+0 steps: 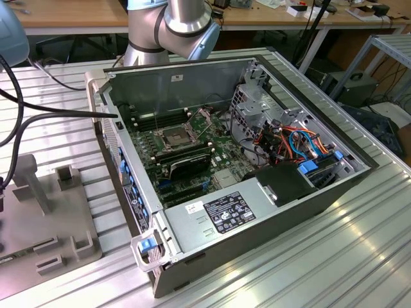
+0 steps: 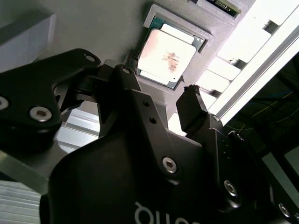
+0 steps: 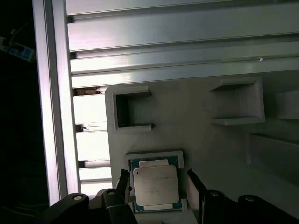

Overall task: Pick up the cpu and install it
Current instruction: 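Pick up the cpu and move it towards the insertion slot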

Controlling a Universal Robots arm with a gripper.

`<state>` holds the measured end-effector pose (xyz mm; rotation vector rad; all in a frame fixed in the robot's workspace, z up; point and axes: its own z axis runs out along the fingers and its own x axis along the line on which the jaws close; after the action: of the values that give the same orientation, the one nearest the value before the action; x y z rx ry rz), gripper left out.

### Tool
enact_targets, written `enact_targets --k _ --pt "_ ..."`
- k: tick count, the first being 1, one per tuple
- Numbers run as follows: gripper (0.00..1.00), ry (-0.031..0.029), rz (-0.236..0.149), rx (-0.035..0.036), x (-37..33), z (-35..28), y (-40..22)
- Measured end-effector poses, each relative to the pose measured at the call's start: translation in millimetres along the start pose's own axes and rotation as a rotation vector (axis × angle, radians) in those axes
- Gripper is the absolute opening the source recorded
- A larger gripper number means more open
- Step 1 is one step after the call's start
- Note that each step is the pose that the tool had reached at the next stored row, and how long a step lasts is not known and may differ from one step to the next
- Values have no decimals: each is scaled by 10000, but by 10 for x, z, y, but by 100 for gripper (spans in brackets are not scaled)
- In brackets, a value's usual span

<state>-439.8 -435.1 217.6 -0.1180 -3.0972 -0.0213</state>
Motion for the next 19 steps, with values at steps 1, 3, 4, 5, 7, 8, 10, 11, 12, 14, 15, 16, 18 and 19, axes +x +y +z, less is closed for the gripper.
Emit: enact_targets --k 1,3,4,5,7,8,10,11,12,14,15,16,18,19 --pt "60 -4 2 37 0 15 1" --pt "60 -9 8 161 0 32 1" --pt "60 -11 12 261 -1 40 0" --pt "60 -12 15 333 -1 45 0" --pt "60 -18 19 455 -2 50 0" --pt "60 -19 17 474 -2 53 -1" --pt "60 -22 8 474 -2 67 -1" --pt "60 -21 2 475 -1 76 -1" --pt "60 -21 -11 477 0 84 -1" --pt "60 -24 -51 477 3 93 -1" --pt "60 -23 -60 479 5 93 -1" --pt "60 -24 -62 478 7 93 -2" --pt "60 -44 -104 478 13 97 -4" --pt "60 -65 -168 479 13 102 -5"
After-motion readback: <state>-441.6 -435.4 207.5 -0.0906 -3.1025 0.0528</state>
